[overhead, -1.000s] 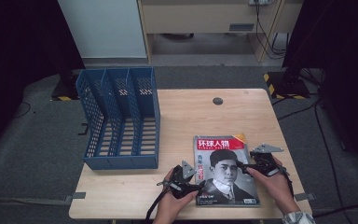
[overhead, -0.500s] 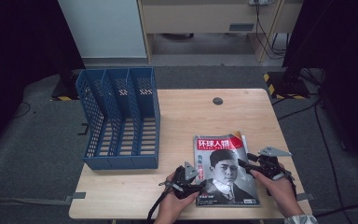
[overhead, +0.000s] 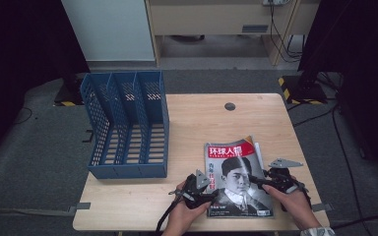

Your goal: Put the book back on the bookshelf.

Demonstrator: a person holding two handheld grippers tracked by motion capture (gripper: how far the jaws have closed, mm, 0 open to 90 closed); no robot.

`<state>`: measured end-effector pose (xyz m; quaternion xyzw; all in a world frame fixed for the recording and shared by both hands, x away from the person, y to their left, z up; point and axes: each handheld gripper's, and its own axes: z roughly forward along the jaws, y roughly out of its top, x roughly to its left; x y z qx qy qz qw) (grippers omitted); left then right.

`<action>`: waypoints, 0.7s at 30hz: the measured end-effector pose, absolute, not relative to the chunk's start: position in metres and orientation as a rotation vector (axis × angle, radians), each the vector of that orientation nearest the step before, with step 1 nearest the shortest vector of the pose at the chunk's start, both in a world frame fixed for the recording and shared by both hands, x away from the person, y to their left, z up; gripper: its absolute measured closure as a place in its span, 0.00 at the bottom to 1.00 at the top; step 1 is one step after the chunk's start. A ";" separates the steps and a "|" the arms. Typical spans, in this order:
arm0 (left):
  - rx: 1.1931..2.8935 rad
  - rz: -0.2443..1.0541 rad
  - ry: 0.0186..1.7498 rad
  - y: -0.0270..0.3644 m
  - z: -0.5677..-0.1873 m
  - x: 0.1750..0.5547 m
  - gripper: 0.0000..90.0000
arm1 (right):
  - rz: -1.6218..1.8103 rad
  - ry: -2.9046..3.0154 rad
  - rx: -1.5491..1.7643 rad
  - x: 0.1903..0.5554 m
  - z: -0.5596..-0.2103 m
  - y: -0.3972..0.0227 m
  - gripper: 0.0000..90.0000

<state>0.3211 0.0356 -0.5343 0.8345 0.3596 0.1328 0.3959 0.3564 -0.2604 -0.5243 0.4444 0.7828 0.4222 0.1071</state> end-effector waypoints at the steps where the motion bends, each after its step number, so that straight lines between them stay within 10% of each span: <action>1: 2.115 0.337 0.911 0.035 -0.534 0.321 0.43 | 1.249 2.311 1.295 0.356 -0.524 -0.258 0.54; 7: 2.117 0.337 0.911 0.035 -0.534 0.321 0.43 | 1.157 2.382 1.238 0.356 -0.529 -0.244 0.47; 21: 2.116 0.334 0.940 0.034 -0.534 0.323 0.30 | 1.131 2.311 1.237 0.355 -0.525 -0.244 0.85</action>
